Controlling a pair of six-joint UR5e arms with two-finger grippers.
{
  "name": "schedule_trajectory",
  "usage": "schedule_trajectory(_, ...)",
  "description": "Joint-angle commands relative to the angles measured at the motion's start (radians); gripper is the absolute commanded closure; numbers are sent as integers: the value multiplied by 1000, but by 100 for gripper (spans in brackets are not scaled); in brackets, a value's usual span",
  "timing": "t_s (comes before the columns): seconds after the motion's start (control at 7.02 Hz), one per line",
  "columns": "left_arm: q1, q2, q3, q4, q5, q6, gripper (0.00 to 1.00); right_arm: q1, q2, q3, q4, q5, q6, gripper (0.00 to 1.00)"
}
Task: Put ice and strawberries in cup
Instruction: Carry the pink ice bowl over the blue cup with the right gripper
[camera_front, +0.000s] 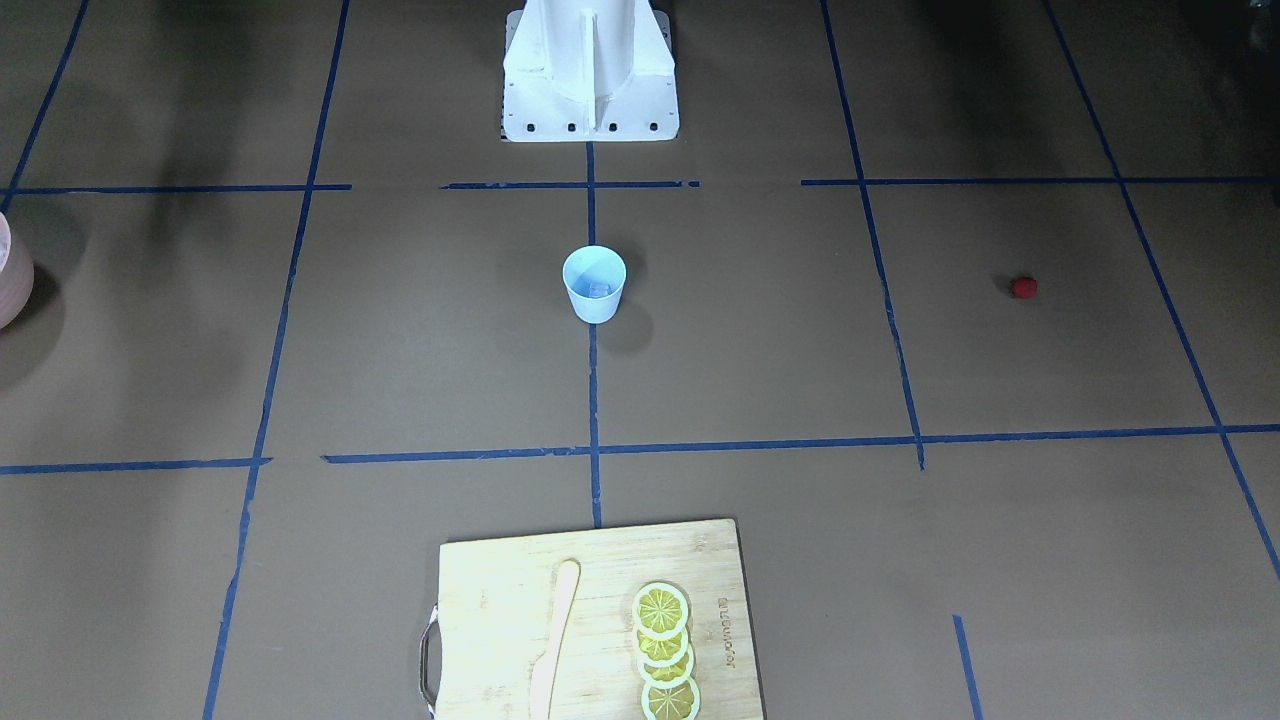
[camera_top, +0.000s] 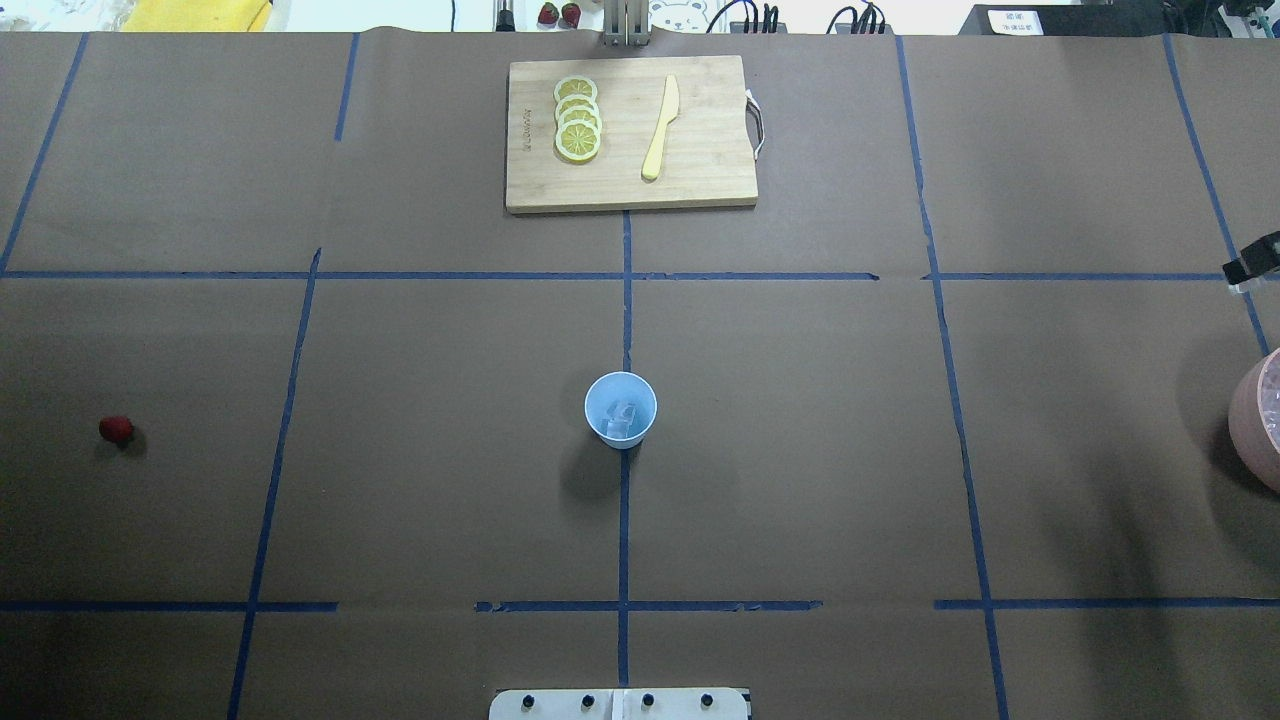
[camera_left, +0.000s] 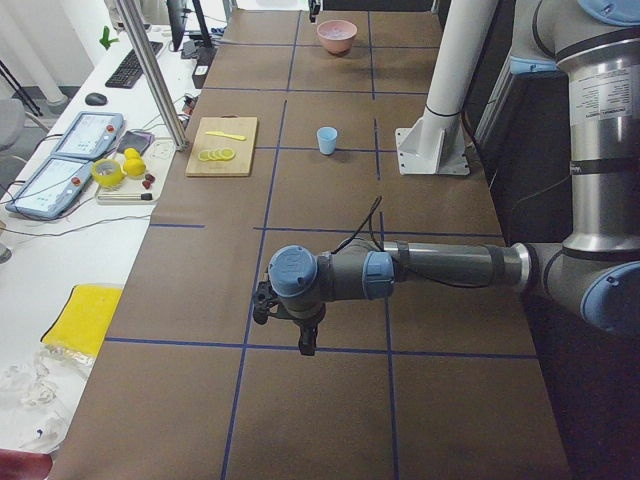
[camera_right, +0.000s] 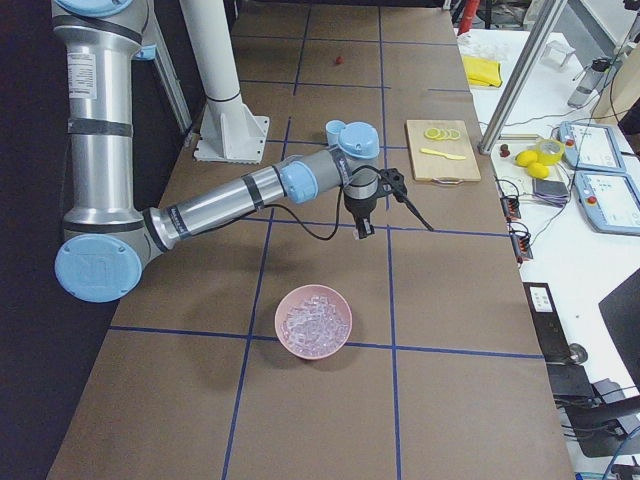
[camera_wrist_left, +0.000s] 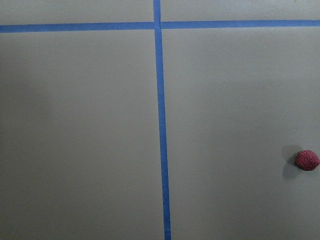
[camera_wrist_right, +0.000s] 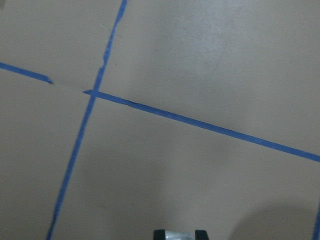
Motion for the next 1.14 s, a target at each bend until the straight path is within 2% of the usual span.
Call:
schedule_trajectory(0.0, 0, 0, -2, -2, -1, 0, 0, -183, 158, 0, -6, -46, 328, 98)
schedule_trajectory(0.28, 0, 0, -1, -2, -1, 0, 0, -412, 346, -18, -51, -188, 615, 98)
schedule_trajectory(0.43, 0, -2, -2, -2, -1, 0, 0, -499, 490, -44, -162, -272, 718, 98)
schedule_trajectory(0.57, 0, -2, -2, -2, -1, 0, 0, -561, 569, -71, -209, -325, 786, 98)
schedule_trajectory(0.71, 0, -2, -2, -2, -1, 0, 0, -630, 644, -129, -210, -388, 872, 98)
schedule_trajectory(1.0, 0, -2, -2, -2, -1, 0, 0, -719, 840, -319, -210, -472, 1005, 98)
